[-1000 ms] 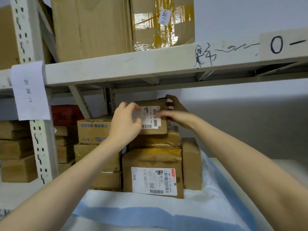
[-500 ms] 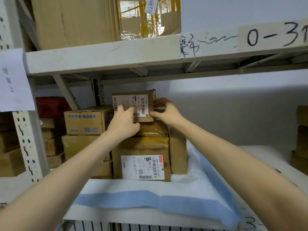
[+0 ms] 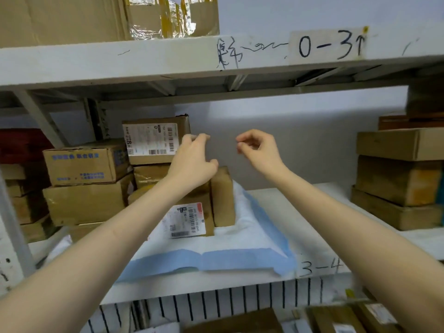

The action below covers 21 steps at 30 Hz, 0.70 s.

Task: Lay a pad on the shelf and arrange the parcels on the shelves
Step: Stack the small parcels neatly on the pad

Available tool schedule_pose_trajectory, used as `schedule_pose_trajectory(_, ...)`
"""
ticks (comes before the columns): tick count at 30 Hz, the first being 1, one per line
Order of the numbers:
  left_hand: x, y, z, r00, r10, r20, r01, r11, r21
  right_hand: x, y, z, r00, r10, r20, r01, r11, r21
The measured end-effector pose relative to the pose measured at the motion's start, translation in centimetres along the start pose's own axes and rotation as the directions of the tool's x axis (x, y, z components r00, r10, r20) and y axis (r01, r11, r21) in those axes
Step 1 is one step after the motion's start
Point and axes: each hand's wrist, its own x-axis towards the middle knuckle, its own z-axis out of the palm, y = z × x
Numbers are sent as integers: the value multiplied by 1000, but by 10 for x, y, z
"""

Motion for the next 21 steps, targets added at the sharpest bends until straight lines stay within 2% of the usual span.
schedule_pose_trajectory(5,-2,55,36,987,126,94,-114,986,-122,-32,1,-77,961,33,-275,-44,998,-34)
schedule_pose_trajectory(7,-2,76,49,981,146,129,-126,980,-155,-42,4,-108,939,-4,-345,-65,980,-190)
schedule_pose_trajectory(10,-1,110,72,967,162,198,-120,971,-206,-55,13,-159,910,2,-414,-180,903,-390)
schedule_pose_trajectory(13,2,144,95,951,171,257,-105,962,-253,-60,25,-206,881,-87,-465,-246,756,-607)
schedule_pose_trajectory(15,7,161,110,946,163,280,-85,959,-270,-59,36,-229,892,-127,-435,-268,626,-733)
schedule_pose_trajectory(18,19,191,135,940,120,320,-12,947,-320,-53,58,-269,949,-77,-306,-260,361,-896)
schedule_pose_trajectory(21,30,213,160,929,84,359,67,918,-390,-43,71,-296,982,-35,-184,-173,207,-963)
